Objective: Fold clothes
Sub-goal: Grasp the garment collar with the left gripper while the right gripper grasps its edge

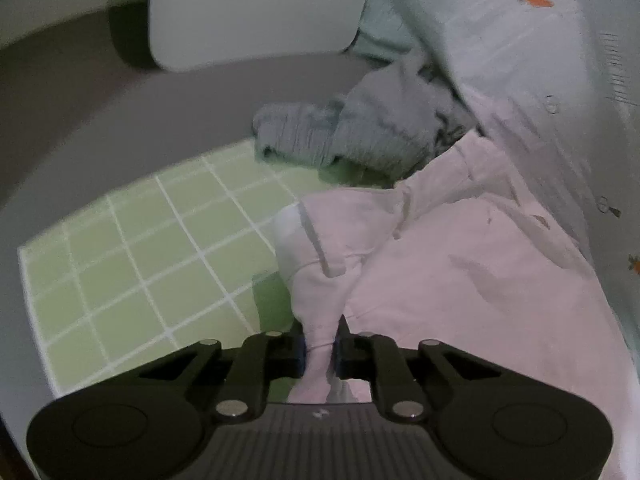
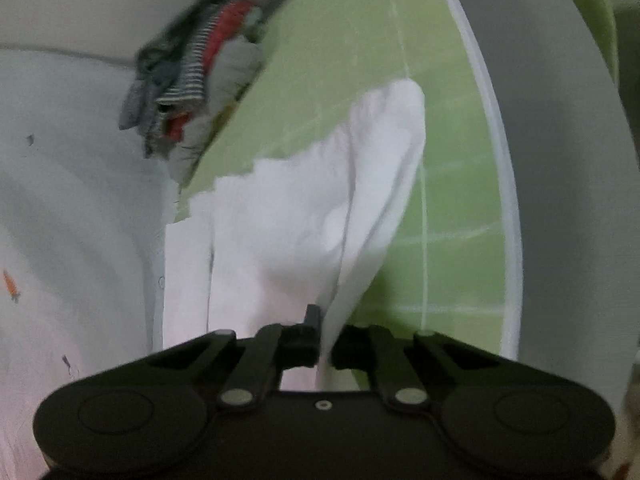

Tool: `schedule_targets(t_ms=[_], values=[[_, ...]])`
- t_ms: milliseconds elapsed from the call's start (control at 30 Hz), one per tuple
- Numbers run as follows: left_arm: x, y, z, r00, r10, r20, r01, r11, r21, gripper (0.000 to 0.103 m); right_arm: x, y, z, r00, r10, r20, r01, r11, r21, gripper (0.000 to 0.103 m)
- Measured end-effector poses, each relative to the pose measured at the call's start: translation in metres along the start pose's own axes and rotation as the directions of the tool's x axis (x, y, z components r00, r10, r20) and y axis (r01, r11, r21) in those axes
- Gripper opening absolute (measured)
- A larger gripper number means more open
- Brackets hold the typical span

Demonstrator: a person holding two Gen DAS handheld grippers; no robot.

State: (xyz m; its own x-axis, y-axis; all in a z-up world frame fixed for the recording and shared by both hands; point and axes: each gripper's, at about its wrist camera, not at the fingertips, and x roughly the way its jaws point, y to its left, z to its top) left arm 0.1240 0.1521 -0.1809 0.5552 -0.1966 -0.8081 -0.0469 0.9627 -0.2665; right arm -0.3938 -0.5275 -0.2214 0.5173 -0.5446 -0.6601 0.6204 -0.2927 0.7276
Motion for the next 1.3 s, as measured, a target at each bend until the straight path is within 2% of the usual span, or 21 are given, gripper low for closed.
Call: schedule_targets(t_ms=[133,300,400,533,700,933,1100,1233,1300], values=[[-0.027,0.003,-0.012,1.0,0.002,0.022,-0.002,1.0,0.001,0.014,-0.022,0.011,0.013,0.999,0.017,0.034,-0.013,0.995,-0.096,0.003],[-0.056,0.02,-0.032,1.0,0.008,0.001,-0.008,0.999,-0.044,0.013,-0.047,0.007,0.032,0.998,0.011,0.069,-0.003,0.993,-0.121,0.003],[-0.077,0.032,-0.046,1.0,0.027,0.003,-0.027,0.999,-0.04,0.013,-0.062,0.0,0.042,0.996,-0.009,0.088,0.022,0.988,-0.155,0.003],[-0.104,0.053,-0.062,0.998,0.063,0.0,-0.063,0.995,-0.072,0.013,-0.079,-0.016,0.053,0.996,-0.004,0.087,0.016,0.99,-0.14,0.003],[-0.129,0.072,-0.071,0.996,0.093,0.007,-0.092,0.988,-0.126,0.013,-0.081,-0.017,0.053,0.998,0.021,0.061,-0.01,0.983,-0.186,0.003],[-0.146,0.061,-0.067,0.995,0.084,0.058,-0.074,0.985,-0.158,0.013,-0.079,0.003,0.053,0.994,0.095,0.061,-0.081,0.978,-0.192,0.003],[-0.169,0.044,-0.057,0.989,0.069,0.128,-0.053,0.991,-0.127,0.012,-0.101,0.052,0.047,0.976,0.197,0.09,-0.148,0.909,-0.389,0.003],[-0.182,0.036,-0.044,0.982,0.066,0.177,-0.046,0.992,-0.118,0.012,-0.116,0.082,0.044,0.949,0.296,0.11,-0.213,0.856,-0.471,0.003],[-0.179,0.035,-0.042,0.98,0.08,0.183,-0.06,0.992,-0.108,0.012,-0.113,0.087,0.044,0.946,0.303,0.119,-0.206,0.841,-0.5,0.002]])
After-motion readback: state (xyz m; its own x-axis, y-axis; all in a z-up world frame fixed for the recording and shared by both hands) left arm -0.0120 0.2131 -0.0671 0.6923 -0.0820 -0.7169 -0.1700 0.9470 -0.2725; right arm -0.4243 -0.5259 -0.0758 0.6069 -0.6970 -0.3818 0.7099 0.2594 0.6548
